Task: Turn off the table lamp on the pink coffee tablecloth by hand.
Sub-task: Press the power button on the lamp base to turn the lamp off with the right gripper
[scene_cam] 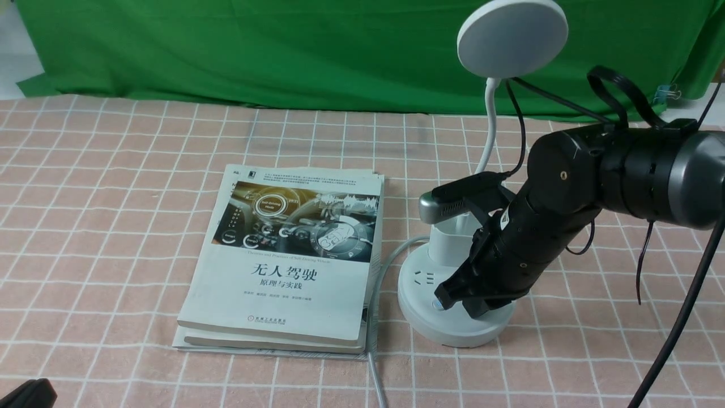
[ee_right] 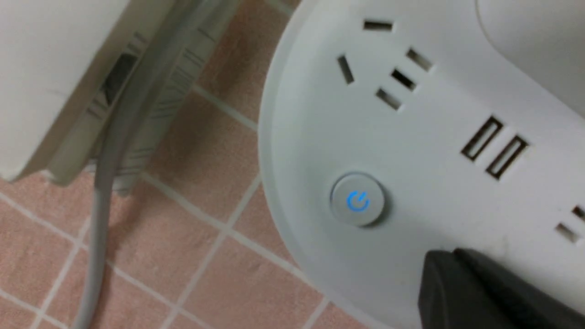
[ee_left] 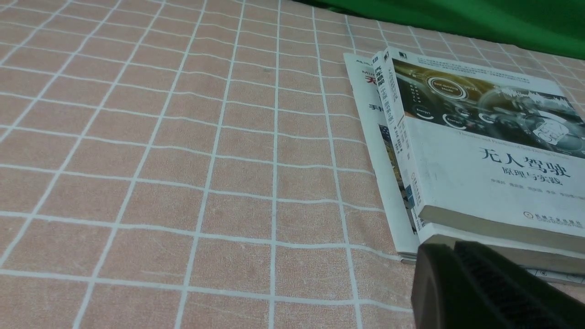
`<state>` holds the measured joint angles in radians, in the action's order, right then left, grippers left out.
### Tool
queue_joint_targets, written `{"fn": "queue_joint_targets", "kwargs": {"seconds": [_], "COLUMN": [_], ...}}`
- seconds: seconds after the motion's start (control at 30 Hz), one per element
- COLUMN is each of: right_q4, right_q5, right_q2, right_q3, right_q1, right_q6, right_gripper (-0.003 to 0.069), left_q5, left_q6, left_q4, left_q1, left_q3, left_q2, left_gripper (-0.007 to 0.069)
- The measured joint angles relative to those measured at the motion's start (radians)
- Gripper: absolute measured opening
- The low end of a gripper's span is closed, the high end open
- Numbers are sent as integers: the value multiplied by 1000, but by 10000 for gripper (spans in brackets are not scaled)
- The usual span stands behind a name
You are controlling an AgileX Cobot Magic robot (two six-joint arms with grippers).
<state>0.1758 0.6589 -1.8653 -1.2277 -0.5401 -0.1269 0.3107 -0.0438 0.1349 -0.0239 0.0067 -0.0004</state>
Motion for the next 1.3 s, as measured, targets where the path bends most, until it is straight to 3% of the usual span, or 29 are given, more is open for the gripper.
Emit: {"fn": "queue_joint_targets", "kwargs": {"seconds": [0.87,1.3], "right_q4": [-10,-46], "right_q5": [-36,-39], "right_q2": [1,206], "right_q3": [3,127], "right_q1": [0,-1], "right_q6": [2,33], "right_gripper": [40,40], "left_q5": [0,0], "left_q6": [0,0], "left_q4": [0,0], "left_q1": [0,0], "left_q3": [0,0], "left_q2": [0,0], "left_gripper": [6,6]}}
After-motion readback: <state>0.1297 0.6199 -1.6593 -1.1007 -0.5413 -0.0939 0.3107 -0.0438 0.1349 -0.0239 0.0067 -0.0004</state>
